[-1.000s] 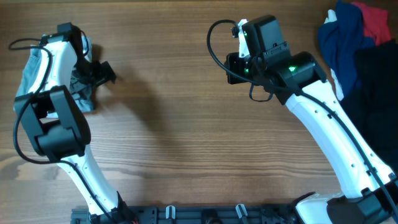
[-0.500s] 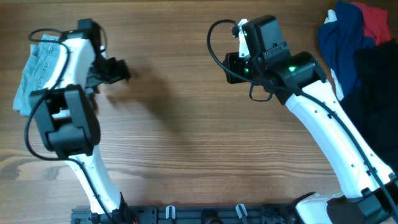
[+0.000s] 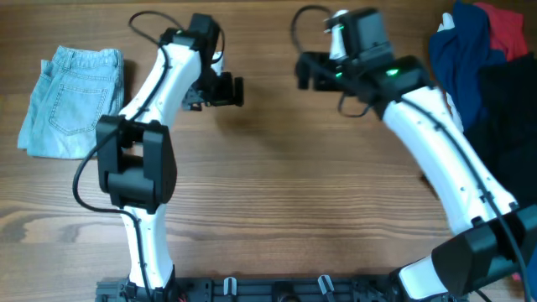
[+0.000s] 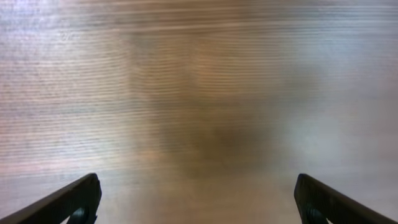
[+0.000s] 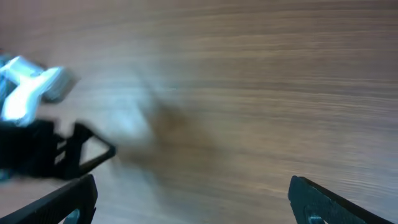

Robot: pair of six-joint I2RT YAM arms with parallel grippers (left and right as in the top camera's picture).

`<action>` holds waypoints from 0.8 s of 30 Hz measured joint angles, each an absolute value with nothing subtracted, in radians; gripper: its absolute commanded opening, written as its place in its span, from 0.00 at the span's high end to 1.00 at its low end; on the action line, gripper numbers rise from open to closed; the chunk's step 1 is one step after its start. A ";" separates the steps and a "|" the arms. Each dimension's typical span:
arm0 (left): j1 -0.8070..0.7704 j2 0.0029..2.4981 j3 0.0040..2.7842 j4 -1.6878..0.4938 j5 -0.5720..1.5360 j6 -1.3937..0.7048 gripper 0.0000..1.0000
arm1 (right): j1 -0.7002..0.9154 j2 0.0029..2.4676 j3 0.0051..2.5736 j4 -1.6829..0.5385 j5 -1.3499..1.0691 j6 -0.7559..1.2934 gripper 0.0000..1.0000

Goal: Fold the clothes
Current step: 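Release the shorts and lift the left gripper away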

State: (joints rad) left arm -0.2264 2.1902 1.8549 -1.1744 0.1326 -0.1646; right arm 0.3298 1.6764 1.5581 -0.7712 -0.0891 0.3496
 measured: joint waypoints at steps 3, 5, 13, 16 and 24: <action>-0.240 2.193 1.990 -1.312 0.132 -0.144 0.00 | 0.234 1.676 1.559 -0.828 -0.143 0.356 0.09; -0.239 2.193 2.080 -1.396 0.132 -0.136 0.00 | 0.165 1.676 1.557 -0.904 -0.157 0.359 0.09; -0.233 2.180 2.128 -1.603 0.120 -0.132 0.01 | 0.121 1.664 1.552 -1.105 -0.128 0.284 0.10; -0.233 2.171 2.128 -1.660 0.117 -0.132 0.01 | 0.121 1.605 1.505 -1.111 -0.123 0.263 0.09; -0.233 2.031 2.078 -1.635 0.116 -0.133 0.00 | 0.126 1.195 1.184 -0.931 -0.106 0.247 0.00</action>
State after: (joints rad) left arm -0.2329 2.0312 2.0777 -1.6348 0.1158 -0.1326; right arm 0.1265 1.1950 1.1843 -0.9306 -0.1059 0.2474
